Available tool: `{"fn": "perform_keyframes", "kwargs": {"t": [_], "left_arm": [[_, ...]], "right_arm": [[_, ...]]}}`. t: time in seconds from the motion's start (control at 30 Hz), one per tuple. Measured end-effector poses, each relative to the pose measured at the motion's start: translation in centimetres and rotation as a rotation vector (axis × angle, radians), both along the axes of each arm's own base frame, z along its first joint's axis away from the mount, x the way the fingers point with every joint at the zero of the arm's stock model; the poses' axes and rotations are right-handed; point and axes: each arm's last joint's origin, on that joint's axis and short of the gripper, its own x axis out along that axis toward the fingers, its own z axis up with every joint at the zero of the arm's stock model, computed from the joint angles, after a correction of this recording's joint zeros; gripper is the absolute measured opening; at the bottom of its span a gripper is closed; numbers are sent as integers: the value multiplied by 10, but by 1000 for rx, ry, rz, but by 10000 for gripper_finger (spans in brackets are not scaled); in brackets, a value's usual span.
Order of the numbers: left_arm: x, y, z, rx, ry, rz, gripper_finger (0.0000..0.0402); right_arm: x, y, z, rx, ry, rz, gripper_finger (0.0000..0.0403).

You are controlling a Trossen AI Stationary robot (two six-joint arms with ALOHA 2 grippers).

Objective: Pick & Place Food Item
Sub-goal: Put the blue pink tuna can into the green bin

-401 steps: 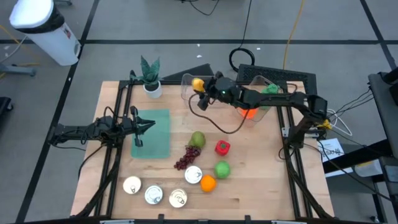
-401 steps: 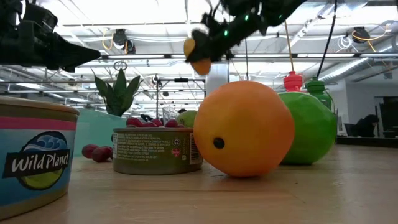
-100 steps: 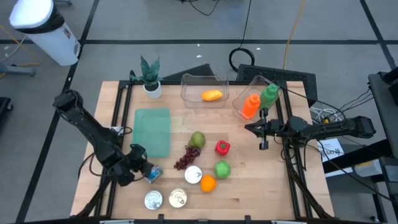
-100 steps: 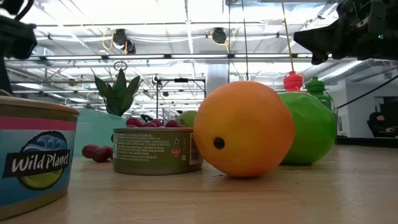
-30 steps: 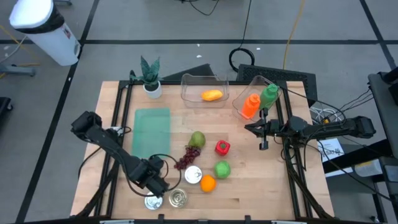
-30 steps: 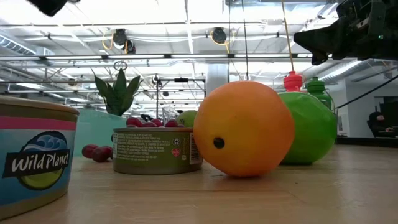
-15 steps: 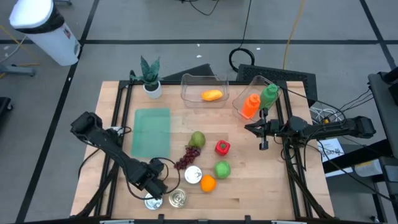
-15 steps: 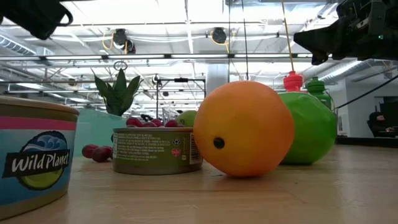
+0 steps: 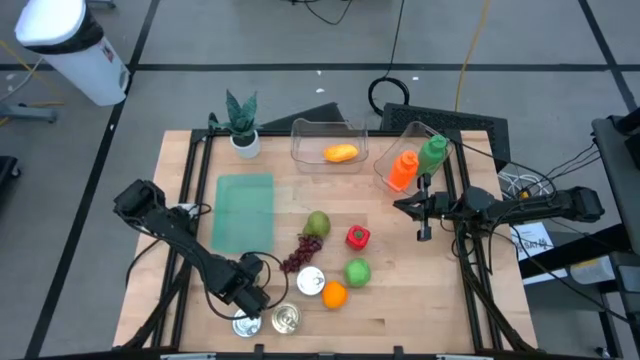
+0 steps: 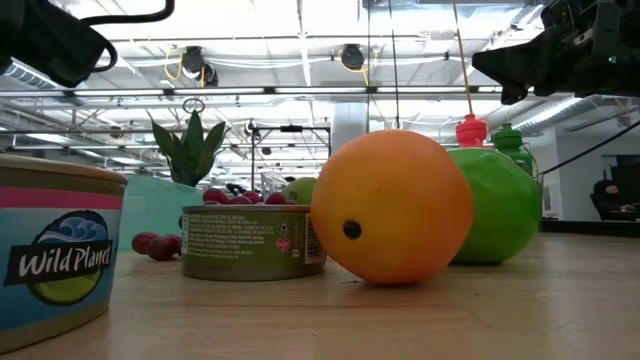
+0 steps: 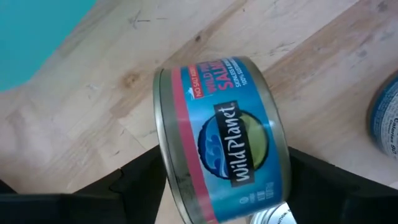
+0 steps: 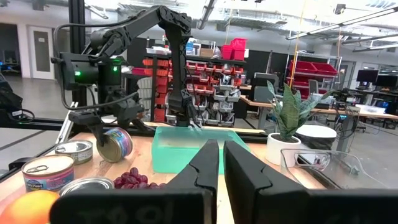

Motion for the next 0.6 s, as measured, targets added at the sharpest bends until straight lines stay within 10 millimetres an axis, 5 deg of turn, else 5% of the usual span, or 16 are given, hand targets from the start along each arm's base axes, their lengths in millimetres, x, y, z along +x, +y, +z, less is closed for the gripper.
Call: {"fn": "perform_keyframes", "kwargs": {"t": [0.3, 0.6], "left_arm": [[0, 0, 0, 1, -1, -14, 205], [0, 1, 1, -1, -3, -69, 191]], "right_arm": [[0, 0, 0, 0, 0, 0, 13], [0, 0, 0, 0, 0, 0, 13]]}}
